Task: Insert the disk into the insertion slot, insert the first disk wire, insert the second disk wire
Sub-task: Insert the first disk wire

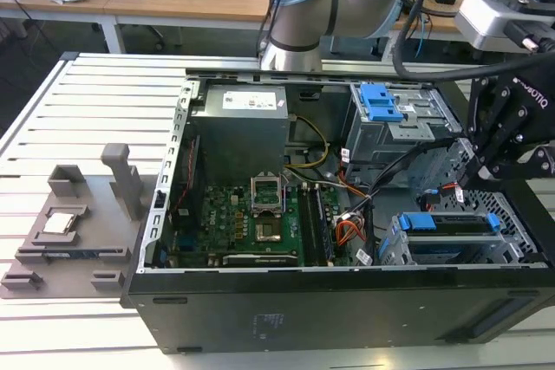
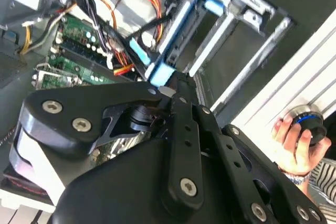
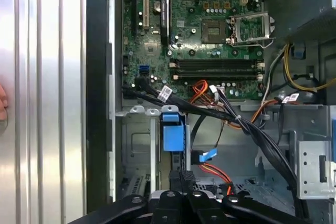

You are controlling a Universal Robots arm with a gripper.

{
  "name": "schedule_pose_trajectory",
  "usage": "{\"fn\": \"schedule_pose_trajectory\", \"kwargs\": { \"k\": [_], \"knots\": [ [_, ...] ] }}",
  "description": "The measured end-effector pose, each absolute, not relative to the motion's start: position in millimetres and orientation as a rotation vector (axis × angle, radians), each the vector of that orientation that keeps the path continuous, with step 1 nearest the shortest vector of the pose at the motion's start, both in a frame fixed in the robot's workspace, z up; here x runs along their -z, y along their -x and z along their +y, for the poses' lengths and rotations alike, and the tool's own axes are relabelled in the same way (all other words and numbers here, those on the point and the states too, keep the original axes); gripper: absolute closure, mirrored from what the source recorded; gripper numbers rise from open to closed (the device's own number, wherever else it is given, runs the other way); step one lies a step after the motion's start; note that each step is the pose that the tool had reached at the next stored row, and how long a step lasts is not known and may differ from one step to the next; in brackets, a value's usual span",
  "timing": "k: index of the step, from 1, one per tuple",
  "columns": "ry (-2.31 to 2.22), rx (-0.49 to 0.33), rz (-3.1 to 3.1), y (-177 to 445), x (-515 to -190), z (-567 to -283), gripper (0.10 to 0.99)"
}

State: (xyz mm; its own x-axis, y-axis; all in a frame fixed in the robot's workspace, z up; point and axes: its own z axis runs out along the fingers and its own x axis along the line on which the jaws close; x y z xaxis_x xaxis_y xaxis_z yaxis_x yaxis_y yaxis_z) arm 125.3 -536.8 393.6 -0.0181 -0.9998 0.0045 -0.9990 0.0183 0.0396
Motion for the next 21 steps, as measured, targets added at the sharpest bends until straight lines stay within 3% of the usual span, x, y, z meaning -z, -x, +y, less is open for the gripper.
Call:
{"fn": "schedule_pose_trajectory", "kwargs": {
  "k": [8,12,13,14,15,21],
  "knots": [
    [-2.194,0.035,-2.199,-162,-371,-510,0.980],
    [-2.194,0.035,-2.199,-162,-371,-510,0.973],
    [-2.194,0.035,-2.199,-163,-371,-510,0.851],
    [-2.195,0.035,-2.199,-163,-371,-510,0.851],
    [-2.195,0.035,-2.199,-163,-371,-510,0.784],
    [-2.277,0.029,-2.108,-163,-369,-510,0.784]
  ]
}}
